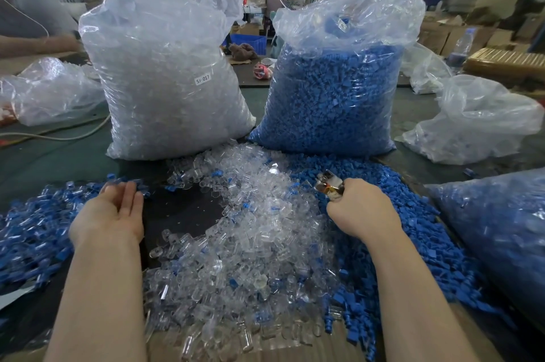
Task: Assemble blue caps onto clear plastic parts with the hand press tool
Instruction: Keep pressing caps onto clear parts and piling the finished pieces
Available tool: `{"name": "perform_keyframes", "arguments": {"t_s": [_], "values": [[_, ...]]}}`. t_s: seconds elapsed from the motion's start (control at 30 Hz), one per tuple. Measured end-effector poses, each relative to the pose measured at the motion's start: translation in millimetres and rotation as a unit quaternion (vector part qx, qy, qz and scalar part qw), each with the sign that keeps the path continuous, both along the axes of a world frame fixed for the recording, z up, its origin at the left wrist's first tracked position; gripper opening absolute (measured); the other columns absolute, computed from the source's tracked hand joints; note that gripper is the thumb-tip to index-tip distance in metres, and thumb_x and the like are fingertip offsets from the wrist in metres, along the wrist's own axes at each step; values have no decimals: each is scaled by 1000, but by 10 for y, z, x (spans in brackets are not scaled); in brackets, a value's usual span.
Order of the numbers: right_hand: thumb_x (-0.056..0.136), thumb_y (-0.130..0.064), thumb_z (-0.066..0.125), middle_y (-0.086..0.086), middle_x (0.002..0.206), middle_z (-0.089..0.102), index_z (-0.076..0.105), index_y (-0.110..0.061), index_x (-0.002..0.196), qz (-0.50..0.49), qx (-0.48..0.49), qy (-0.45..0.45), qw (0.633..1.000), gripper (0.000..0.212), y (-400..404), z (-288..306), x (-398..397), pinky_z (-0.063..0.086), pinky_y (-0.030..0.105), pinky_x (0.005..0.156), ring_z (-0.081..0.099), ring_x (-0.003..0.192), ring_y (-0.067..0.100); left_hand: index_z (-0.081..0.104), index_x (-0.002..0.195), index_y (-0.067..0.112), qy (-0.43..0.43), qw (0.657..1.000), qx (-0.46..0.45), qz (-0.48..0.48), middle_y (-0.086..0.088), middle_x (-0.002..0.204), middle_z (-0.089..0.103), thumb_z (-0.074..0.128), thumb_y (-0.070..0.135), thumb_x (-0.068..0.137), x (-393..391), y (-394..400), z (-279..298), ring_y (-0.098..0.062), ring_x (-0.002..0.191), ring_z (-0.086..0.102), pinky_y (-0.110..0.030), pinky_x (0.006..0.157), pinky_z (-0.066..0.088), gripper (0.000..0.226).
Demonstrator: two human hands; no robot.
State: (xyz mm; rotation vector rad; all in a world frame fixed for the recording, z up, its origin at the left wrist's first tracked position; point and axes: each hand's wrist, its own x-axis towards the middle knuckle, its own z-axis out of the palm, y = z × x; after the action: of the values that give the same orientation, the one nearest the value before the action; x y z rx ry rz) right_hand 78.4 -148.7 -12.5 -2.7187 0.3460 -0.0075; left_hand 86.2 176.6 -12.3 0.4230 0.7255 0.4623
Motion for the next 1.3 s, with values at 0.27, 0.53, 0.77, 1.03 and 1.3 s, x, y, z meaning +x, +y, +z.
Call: {"name": "perform_keyframes", "arguments": {"t_s": [0.27, 0.53, 0.77, 1.03, 1.3], "values": [[80, -18, 57, 5, 74, 56, 49, -15, 77, -5, -9, 45, 999, 9, 27, 40, -34, 32, 27, 50, 53, 64, 21, 65, 104, 19, 38, 989, 107, -93, 5, 98, 69, 50, 9, 99, -48, -66, 36, -4, 82, 66, -20, 63, 52, 18], [82, -16, 57, 3, 72, 54, 48, -15, 76, -14, -39, 62, 997, 11, 25, 56, -52, 31, 26, 48, 51, 62, 19, 65, 103, 21, 193, 596, 644, -439, -1, 106, 66, 71, 34, 87, -91, -627, 111, -17, 94, 61, -41, 93, 48, 22], [82, -15, 56, 3, 74, 56, 48, -15, 77, -20, -39, 61, 997, 9, 22, 35, -53, 32, 27, 49, 53, 63, 20, 63, 91, 20, 204, 471, 680, -523, 0, 91, 63, 69, 33, 89, -84, -847, 152, -11, 77, 57, -26, 62, 43, 14], [80, -14, 58, 3, 67, 53, 47, -14, 71, -47, -26, 36, 998, 14, 32, 36, -52, 29, 25, 47, 49, 57, 20, 72, 89, 21, 114, 550, 640, -524, 2, 85, 70, 77, 10, 80, -86, -838, 151, -9, 69, 59, -24, 61, 46, 15], [79, -28, 66, 3, 69, 59, 54, -16, 74, -27, 50, -8, 998, 18, 36, 54, -5, 33, 27, 49, 55, 62, 21, 72, 79, 26, 111, 507, 704, -485, 7, 74, 72, 78, 15, 80, -76, -877, 101, -8, 64, 64, -25, 63, 51, 12]]}}
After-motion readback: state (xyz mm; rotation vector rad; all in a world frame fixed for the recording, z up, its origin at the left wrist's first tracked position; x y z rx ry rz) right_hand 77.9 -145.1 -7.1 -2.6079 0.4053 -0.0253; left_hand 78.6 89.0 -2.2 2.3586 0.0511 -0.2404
